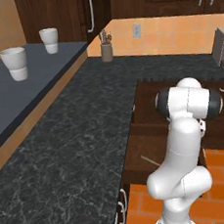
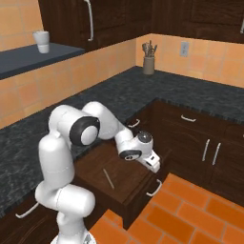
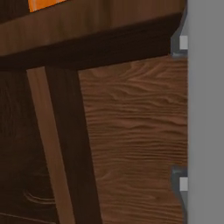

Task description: Take a straw from the drawer in front and place it inside the glass cup on the dining counter.

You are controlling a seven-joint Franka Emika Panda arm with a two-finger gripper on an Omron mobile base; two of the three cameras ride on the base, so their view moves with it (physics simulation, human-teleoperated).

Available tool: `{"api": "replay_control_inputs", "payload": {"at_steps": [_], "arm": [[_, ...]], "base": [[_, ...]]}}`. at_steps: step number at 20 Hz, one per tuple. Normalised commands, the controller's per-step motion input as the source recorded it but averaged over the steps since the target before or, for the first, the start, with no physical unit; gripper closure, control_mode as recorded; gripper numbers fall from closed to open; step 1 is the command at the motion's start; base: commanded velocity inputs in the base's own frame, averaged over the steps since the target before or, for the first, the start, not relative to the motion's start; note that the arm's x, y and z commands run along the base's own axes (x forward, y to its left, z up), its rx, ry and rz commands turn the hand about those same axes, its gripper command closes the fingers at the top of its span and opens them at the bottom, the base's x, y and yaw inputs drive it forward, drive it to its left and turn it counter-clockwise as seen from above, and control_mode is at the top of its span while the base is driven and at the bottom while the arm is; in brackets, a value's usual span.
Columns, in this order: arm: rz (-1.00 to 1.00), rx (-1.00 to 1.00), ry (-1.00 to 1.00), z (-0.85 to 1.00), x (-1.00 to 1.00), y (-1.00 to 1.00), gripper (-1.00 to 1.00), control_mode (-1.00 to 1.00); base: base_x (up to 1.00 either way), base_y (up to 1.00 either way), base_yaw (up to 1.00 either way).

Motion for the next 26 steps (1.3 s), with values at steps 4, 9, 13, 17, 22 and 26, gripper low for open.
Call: {"api": "replay_control_inputs", "payload": {"at_steps": [4,9,13,17,22,26], "arm": [[0.0,-0.03,0.0,0.17,-0.19,-0.64,-1.0,-1.0],[0.19,0.04,0.0,0.39,-0.02,0.74,-1.0,-1.0],[0.29,0.0,0.0,0.17,0.0,0.98,-1.0,-1.0],[0.21,-0.04,0.12,0.0,0.08,0.56,-1.0,-1.0],[0.1,-0.06,0.2,-0.29,0.09,0.43,-1.0,-1.0],[0.08,-0.05,0.12,-0.42,0.0,0.45,-1.0,-1.0]], "base": [[0.0,0.0,0.0],[0.0,0.0,0.0],[0.0,0.0,0.0],[0.0,0.0,0.0],[0.0,0.0,0.0],[0.0,0.0,0.0]]}}
